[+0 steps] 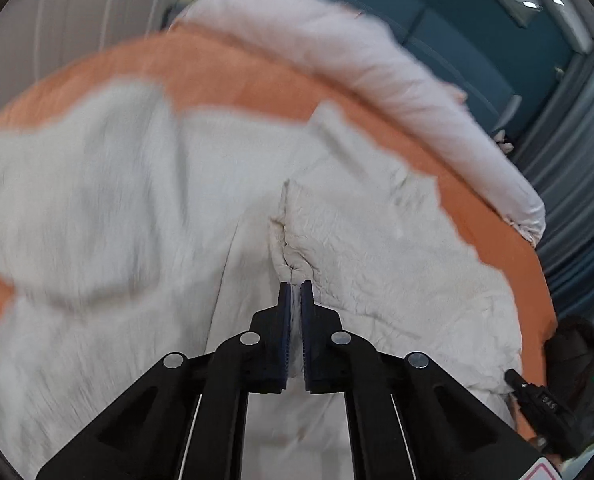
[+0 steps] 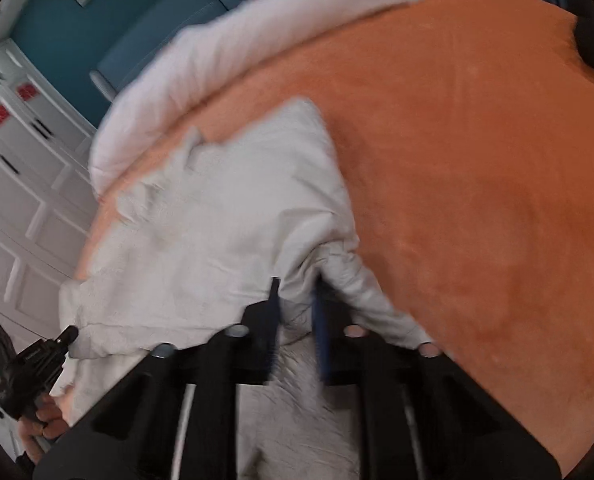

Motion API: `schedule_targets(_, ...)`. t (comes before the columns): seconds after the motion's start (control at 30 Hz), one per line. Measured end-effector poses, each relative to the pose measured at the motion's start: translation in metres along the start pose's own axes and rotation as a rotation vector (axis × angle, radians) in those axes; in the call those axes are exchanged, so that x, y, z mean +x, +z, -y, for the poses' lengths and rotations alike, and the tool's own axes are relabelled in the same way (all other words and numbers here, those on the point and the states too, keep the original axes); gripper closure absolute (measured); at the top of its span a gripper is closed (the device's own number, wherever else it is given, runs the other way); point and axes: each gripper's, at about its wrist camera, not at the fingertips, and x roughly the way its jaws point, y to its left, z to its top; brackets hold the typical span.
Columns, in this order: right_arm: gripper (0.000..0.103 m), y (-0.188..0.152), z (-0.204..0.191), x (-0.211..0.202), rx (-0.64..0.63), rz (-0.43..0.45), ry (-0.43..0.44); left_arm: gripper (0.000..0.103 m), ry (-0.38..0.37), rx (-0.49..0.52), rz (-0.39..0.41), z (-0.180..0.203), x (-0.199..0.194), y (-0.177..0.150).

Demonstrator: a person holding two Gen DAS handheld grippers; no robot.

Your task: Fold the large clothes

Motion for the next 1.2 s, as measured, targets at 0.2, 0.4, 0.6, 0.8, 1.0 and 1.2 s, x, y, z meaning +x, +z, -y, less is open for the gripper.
schedule_targets(0.2,0.093,0.001,0.001,0.003,-0.055,0.041,-0.032,0.103,0.057,0.088,0.042,0.009,0.004,0.007)
schedule_targets(0.4,0.090,-0.005,0.014,-0.015,0.001,0.025,-0.093,0.100,0.109,-0.022,-0.066,-0.037,0.047,-0.032)
schedule_targets(0.6,0.090,0.026,-0.041,-0.028,-0.191,0.182,-0.152,0.099,0.152,0.020,-0.047,-0.029,0.047,-0.038)
schedule_targets(0.8,0.090,0.034,-0.049,0.031,-0.193,0.054,-0.107,0.071,-0.022,-0.073,0.064,-0.015,-0.009,-0.026)
schedule_targets(1.0,0.090,0.057,-0.070,0.051,-0.209,0.074,-0.054,0.047,-0.094,-0.017,0.069,0.030,0.005,0.005)
schedule_targets(1.2,0.095,0.070,-0.041,0.084,-0.166,0.045,-0.143,0.046,0.081,0.140,-0.016,0.048,0.073,-0.017)
